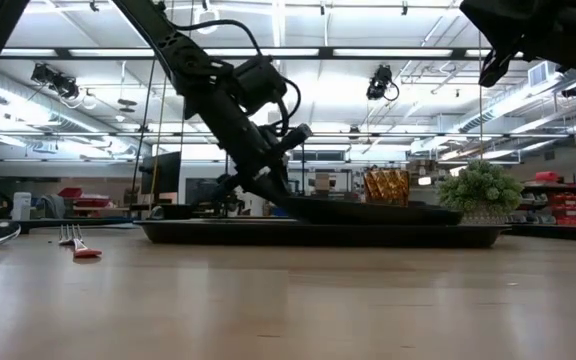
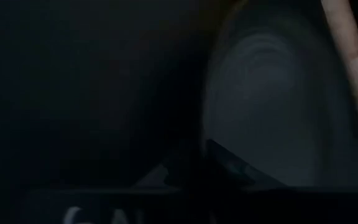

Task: Pick and place plate/cup/fork/spoon on tray
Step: Put the black plate on the right side of the black serving tray, then put the orange fork to the left of the black plate on the black serving tray

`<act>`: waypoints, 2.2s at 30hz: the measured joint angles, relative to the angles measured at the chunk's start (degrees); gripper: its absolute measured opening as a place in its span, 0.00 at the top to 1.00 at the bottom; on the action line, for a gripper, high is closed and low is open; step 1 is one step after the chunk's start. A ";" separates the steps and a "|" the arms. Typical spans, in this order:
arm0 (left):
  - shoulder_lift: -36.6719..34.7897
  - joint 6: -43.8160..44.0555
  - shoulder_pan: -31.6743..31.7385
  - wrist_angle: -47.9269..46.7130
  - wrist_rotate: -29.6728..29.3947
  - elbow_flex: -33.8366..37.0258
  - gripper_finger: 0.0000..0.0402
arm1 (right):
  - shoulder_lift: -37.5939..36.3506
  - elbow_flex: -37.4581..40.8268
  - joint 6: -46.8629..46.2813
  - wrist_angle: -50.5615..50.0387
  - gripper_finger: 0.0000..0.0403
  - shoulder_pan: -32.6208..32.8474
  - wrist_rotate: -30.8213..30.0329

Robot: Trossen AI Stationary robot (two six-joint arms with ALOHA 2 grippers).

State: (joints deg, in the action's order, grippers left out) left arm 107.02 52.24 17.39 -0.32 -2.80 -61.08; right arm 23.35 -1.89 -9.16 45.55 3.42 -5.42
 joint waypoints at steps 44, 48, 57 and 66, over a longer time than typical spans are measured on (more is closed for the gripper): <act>-8.20 37.43 -35.75 -26.99 -20.36 0.04 0.77 | 0.00 0.00 19.51 2.81 0.98 2.69 -5.52; -8.20 49.55 -38.84 -36.85 -17.95 0.04 0.77 | 0.00 0.00 19.43 2.22 0.98 2.69 -5.44; -8.20 68.19 -42.46 -47.51 -11.15 0.05 0.77 | 0.00 0.00 15.20 -1.19 0.98 2.69 -4.47; -8.07 78.67 -42.46 -56.90 -11.31 0.04 0.73 | 0.00 0.00 11.13 -4.95 0.98 2.71 1.28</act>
State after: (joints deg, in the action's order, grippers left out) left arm 98.95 130.91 -25.07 -57.22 -14.11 -61.04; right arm 23.35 -1.89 1.97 40.60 6.13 -4.13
